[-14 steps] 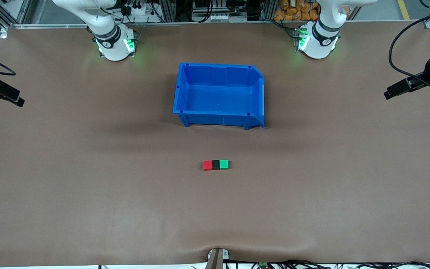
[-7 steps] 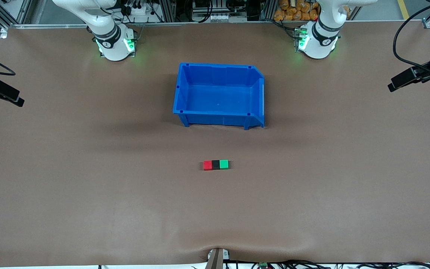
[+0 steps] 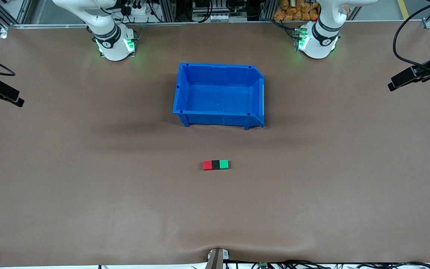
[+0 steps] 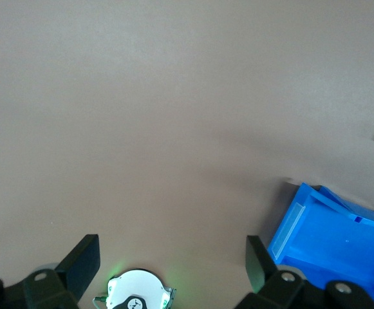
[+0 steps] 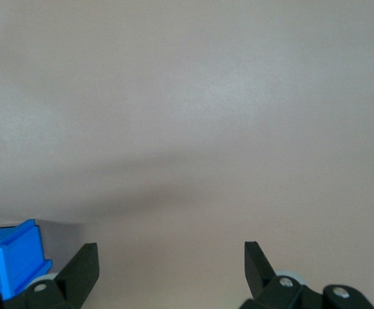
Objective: Attach green and red cubes to black cube
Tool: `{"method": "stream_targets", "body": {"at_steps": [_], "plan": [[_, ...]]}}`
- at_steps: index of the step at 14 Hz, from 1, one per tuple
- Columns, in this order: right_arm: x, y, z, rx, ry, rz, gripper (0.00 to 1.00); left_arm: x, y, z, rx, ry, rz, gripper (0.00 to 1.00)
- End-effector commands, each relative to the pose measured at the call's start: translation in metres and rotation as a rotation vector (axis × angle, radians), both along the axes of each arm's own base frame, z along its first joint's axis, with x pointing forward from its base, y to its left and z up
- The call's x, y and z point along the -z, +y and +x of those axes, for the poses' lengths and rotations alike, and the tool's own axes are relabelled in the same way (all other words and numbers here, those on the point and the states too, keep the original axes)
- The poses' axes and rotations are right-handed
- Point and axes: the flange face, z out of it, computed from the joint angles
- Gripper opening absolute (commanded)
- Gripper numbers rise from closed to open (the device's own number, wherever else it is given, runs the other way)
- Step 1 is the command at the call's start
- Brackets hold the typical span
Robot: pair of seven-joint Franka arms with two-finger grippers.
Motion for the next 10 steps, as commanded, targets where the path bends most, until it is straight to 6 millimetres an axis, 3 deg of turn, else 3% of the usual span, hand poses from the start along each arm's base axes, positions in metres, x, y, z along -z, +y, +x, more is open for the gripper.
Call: {"method": "stream_targets", "body": {"at_steps": [1,2,5,10], "plan": [[-0.002,-0.004,0.003,0.016,0.0,-0.007,1.0,-0.006,0.001,-0.011,0.027,-0.002,0.015,1.0],[-0.004,-0.004,0.003,0.016,-0.003,-0.007,1.0,-0.003,0.004,-0.011,0.021,0.003,0.001,1.0],[-0.002,-0.004,0.003,0.016,0.0,-0.009,1.0,-0.003,-0.019,-0.021,0.061,0.001,0.006,1.0],[-0.002,-0.004,0.003,0.016,0.0,-0.009,1.0,-0.011,-0.017,-0.023,0.06,-0.017,0.005,1.0]]}}
